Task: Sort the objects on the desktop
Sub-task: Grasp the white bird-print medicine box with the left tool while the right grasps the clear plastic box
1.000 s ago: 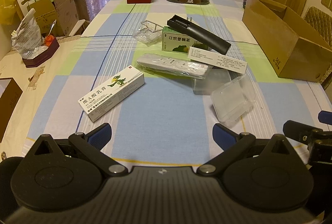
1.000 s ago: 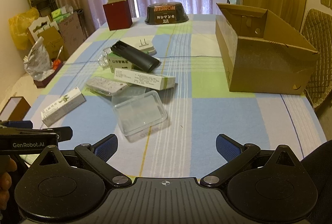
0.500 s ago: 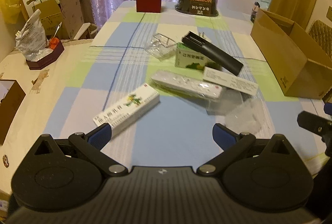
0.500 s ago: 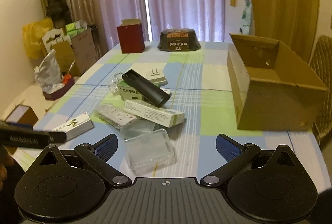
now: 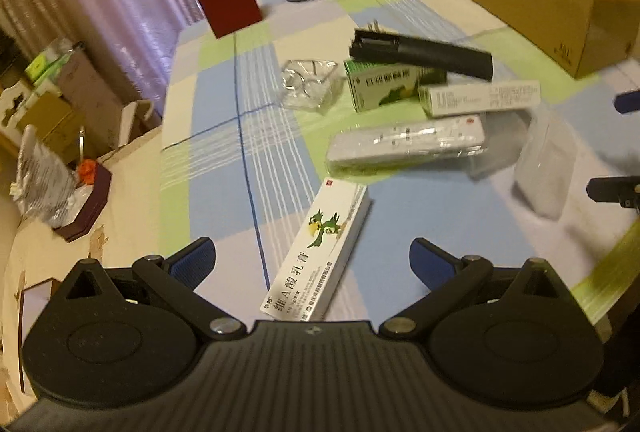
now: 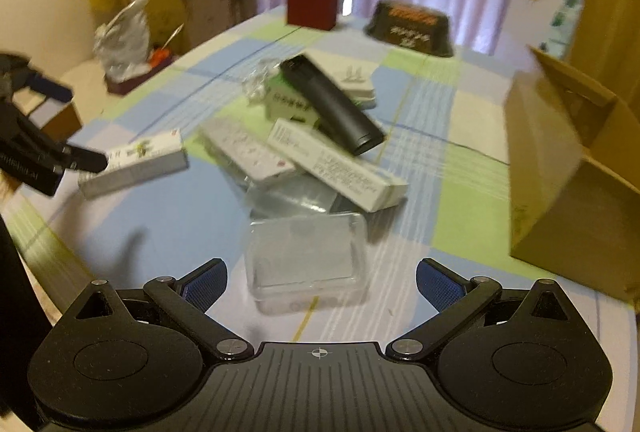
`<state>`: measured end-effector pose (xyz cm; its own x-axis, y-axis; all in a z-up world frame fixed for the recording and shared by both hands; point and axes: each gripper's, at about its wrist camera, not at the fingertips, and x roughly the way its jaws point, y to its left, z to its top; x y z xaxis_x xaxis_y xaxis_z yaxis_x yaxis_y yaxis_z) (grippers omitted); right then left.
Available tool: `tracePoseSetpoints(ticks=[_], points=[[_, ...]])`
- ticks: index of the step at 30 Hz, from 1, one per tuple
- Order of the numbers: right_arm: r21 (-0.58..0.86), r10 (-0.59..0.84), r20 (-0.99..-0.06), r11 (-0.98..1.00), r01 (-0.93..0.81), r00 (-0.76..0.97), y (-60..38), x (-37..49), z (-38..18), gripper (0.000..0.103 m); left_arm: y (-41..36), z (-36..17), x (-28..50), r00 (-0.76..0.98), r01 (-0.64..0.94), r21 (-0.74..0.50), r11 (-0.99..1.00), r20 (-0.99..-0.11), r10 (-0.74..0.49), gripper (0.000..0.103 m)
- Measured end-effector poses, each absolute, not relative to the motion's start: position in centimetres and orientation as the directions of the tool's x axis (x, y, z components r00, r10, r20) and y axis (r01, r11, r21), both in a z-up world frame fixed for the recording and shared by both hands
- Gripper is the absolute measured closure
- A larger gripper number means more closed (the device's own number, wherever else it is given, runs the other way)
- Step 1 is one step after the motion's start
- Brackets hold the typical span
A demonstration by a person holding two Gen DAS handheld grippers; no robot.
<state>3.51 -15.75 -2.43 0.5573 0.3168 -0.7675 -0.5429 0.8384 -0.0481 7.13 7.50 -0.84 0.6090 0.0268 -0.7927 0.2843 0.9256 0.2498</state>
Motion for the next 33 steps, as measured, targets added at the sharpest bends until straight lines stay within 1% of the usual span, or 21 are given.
tracePoseSetpoints(ticks=[7,16,17,18,22,25,27,29,33], points=[[-0.078,0.306,-0.790,0.809,-0.582,0.531,-14.6,5.2,-4.8,0.000,8.5,-2.5,9.0,0.558,0.356,0.174,0.918,-0.828,-0.059,0.002],[-0.086,0.295,-0.802,0.803,-0.590,0.519,-14.0,6.3,-5.9,0.000,8.5,-3.5,10.5,0.514,0.476,0.176,0.862,-0.851,-0.110,0.002],[-0.083,0.298,-0.803,0.802,-0.592,0.516,-14.0,6.4,-6.0,0.000,8.6,-3.8,10.7,0.506,0.487,0.178,0.855,-0.856,-0.110,0.003],[-0.080,0.300,-0.803,0.801,-0.593,0.514,-13.9,6.6,-6.0,0.000,8.7,-4.0,10.9,0.497,0.498,0.180,0.848,-0.861,-0.109,0.006],[-0.078,0.302,-0.805,0.799,-0.596,0.511,-13.6,7.0,-6.3,0.000,9.0,-5.0,11.5,0.471,0.523,0.178,0.834,-0.875,-0.109,0.009],[-0.082,0.303,-0.805,0.795,-0.601,0.511,-13.5,7.1,-6.4,0.001,9.2,-5.4,12.1,0.451,0.534,0.159,0.831,-0.884,-0.120,0.013],[-0.081,0.304,-0.805,0.795,-0.601,0.510,-13.5,7.2,-6.5,0.001,9.3,-5.6,12.4,0.441,0.536,0.149,0.831,-0.889,-0.125,0.019],[-0.082,0.301,-0.804,0.798,-0.597,0.513,-13.5,7.3,-6.5,0.001,9.4,-5.7,12.6,0.436,0.538,0.147,0.830,-0.891,-0.125,0.023],[-0.076,0.303,-0.809,0.796,-0.601,0.504,-13.4,7.6,-6.8,0.001,9.5,-6.2,12.9,0.417,0.543,0.129,0.830,-0.899,-0.133,0.025]])
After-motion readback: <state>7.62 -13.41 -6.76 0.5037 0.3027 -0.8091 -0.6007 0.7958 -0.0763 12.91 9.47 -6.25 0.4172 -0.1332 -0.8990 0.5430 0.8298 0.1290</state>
